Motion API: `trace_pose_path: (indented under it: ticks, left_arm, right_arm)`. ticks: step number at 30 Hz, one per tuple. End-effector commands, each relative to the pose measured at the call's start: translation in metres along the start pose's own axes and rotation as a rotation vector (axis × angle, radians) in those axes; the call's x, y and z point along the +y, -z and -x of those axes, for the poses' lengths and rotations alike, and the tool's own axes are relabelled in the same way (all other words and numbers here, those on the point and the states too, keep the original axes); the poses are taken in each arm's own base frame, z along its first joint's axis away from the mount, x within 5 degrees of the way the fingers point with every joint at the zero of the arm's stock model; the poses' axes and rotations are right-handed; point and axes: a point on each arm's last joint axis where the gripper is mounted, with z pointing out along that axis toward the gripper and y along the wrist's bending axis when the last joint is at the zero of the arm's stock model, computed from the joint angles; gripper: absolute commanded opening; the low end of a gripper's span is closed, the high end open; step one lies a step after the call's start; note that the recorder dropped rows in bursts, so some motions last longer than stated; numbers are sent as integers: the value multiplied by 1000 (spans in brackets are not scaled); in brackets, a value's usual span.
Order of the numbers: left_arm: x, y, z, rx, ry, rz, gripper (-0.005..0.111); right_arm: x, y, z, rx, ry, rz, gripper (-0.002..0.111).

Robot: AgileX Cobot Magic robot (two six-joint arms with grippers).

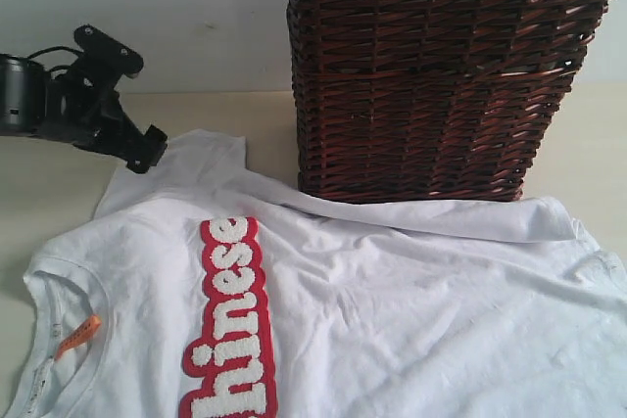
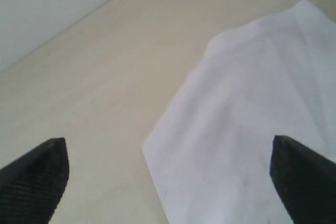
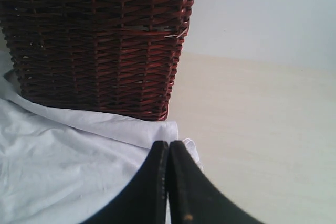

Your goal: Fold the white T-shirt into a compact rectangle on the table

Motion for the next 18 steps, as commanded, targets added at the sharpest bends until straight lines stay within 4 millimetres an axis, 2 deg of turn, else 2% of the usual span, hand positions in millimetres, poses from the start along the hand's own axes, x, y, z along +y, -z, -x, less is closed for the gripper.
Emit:
trace_pose_path:
  ticks: [1, 3, 4, 5, 9, 10, 13, 15, 18]
  left_arm:
    - [-7, 51, -16, -5, 235, -40, 104]
    - [-22, 85, -38, 1, 312, -120, 104]
    - [-26, 93, -45, 6, 311, -142, 104]
    - [-35, 107, -61, 23, 313, -174, 104]
    - [-63, 135, -122, 149, 283, -258, 104]
    - [-66, 138, -130, 164, 252, -267, 104]
    - [-70, 148, -139, 159, 173, -275, 104]
    - [-69, 157, -134, 101, 137, -285, 104]
    - [-69, 179, -115, -66, 135, -327, 104]
  right_arm:
    - [0, 0, 0, -15, -6, -1, 0]
    - [0, 0, 0, -15, -6, -1, 0]
    - [0, 0, 0, -15, -6, -1, 0]
    - [0, 0, 0, -15, -6, -1, 0]
    - [0, 0, 0, -15, -6, -1, 0]
    - [0, 0, 0, -15, -6, -1, 0]
    - [0, 0, 0, -15, -6, -1, 0]
    - [0, 0, 0, -15, -6, -1, 0]
    - [0, 0, 0, -15, -6, -1, 0]
